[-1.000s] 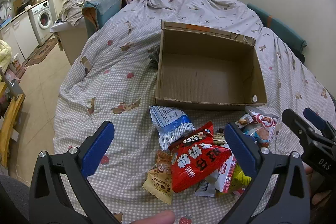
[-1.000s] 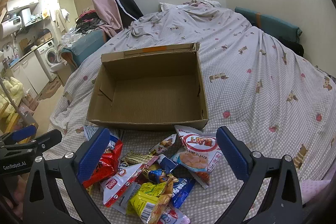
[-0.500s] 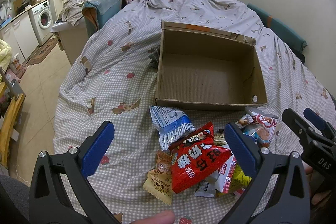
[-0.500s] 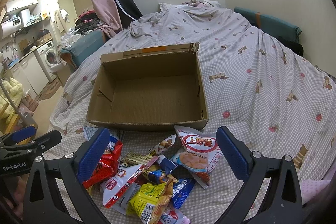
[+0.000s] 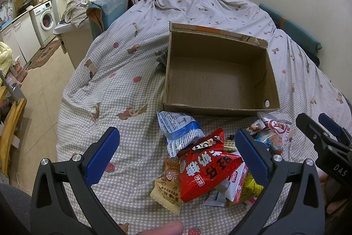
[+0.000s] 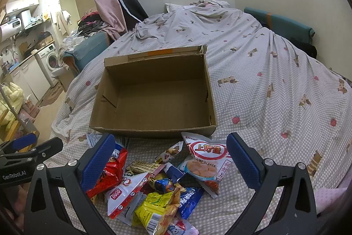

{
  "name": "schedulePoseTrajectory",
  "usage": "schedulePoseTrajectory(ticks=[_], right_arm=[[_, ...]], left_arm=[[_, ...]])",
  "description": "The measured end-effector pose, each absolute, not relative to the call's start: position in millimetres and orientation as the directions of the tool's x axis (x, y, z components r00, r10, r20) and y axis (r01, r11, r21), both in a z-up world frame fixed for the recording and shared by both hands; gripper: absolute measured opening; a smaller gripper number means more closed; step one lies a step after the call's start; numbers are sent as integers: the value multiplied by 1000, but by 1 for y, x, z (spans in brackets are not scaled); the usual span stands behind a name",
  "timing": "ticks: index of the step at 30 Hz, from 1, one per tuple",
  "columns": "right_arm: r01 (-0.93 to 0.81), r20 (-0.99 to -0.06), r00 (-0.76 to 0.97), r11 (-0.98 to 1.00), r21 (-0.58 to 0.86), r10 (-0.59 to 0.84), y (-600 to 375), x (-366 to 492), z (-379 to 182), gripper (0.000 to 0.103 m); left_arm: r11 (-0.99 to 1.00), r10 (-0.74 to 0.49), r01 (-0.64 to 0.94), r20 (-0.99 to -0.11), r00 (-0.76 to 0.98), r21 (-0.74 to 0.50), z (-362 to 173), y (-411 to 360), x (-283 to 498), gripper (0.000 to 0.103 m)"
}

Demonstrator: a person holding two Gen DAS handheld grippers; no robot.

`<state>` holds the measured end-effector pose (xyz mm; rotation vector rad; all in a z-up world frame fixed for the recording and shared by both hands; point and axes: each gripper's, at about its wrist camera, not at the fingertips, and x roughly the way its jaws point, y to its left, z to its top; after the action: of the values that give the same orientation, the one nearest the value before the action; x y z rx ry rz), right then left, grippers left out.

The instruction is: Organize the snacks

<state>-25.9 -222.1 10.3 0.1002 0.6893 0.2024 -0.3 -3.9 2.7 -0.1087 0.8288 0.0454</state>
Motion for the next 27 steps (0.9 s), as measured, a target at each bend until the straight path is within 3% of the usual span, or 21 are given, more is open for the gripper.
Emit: schedulePoseTrajectory(ticks=[27], right_arm=[[-153,-621,751,975,164,223,-223,-24,10,103]], left_arm=[[992,-1,-96,-743,669,-88,-1,6,0,103]])
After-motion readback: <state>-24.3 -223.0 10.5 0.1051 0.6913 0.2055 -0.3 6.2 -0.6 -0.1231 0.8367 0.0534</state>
